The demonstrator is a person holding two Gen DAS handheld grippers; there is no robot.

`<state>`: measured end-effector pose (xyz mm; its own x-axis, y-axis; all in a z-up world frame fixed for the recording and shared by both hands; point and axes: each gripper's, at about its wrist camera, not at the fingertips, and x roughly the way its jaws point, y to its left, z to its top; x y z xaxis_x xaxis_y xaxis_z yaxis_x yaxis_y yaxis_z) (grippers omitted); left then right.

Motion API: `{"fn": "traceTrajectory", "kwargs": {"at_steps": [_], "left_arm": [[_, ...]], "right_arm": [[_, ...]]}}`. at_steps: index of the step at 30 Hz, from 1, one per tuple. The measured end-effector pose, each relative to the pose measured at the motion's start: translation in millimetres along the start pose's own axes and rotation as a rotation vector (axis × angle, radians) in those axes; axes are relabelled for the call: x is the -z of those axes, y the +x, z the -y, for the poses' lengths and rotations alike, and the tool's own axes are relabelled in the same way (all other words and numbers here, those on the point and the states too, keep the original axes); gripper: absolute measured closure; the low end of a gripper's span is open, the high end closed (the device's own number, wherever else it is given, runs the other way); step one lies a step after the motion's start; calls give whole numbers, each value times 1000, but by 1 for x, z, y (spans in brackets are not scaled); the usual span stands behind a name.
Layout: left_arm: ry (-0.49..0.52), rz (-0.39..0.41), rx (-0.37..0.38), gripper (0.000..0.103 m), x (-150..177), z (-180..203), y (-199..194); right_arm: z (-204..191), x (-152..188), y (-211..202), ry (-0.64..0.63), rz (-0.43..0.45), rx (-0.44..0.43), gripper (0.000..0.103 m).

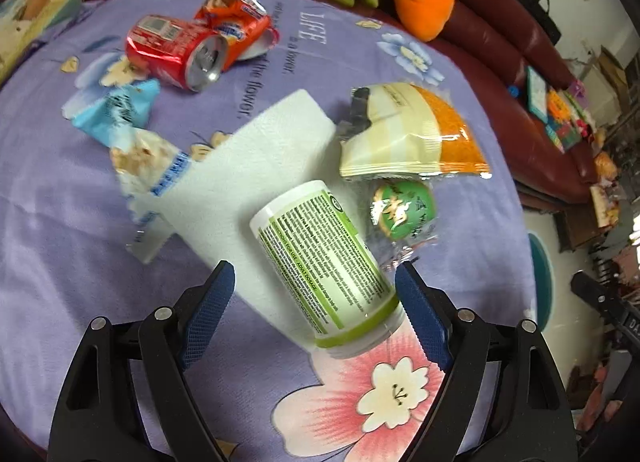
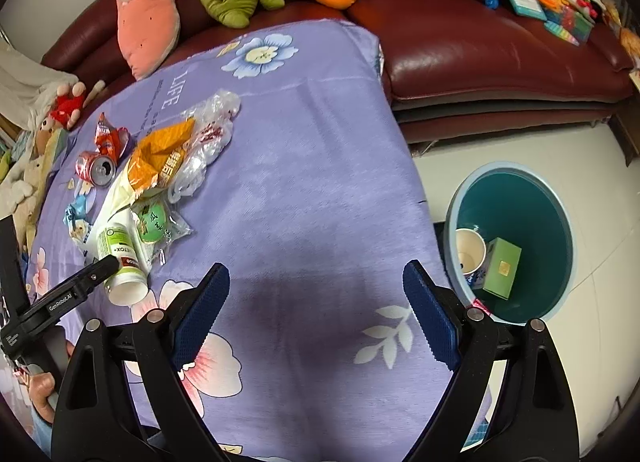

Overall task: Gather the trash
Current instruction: 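Return both tools to the table toward the remaining trash, then grasp the white cup with the left tool while the right tool grasps the clear plastic bag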

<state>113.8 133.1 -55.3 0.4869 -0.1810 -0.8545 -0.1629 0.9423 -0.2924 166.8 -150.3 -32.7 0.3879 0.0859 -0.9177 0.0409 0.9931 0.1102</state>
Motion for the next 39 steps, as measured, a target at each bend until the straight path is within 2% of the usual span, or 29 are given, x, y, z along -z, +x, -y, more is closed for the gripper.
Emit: {"fn": "traceTrajectory", "kwargs": {"at_steps": [10, 12, 15, 18, 27, 39], "left_arm": [[16, -22, 30, 21, 7, 10, 18], [20, -24, 56, 38, 10, 12, 20], [81, 20, 19, 41, 14, 20, 13], [84, 44, 31, 43, 12, 18, 4], [73, 145, 16, 46, -26, -9, -28], [54, 173, 46, 46, -58, -33, -32]], "right_arm": [[-2, 1, 9, 9, -26, 14, 18], [-3, 0, 12, 11, -30, 13, 18], [-7, -2, 14, 11, -35, 8, 18], [-12, -6, 18, 6, -38, 1, 18], [-42, -46, 48, -20, -50, -51, 18], [-101, -100, 117, -108, -66, -158, 19]]}}
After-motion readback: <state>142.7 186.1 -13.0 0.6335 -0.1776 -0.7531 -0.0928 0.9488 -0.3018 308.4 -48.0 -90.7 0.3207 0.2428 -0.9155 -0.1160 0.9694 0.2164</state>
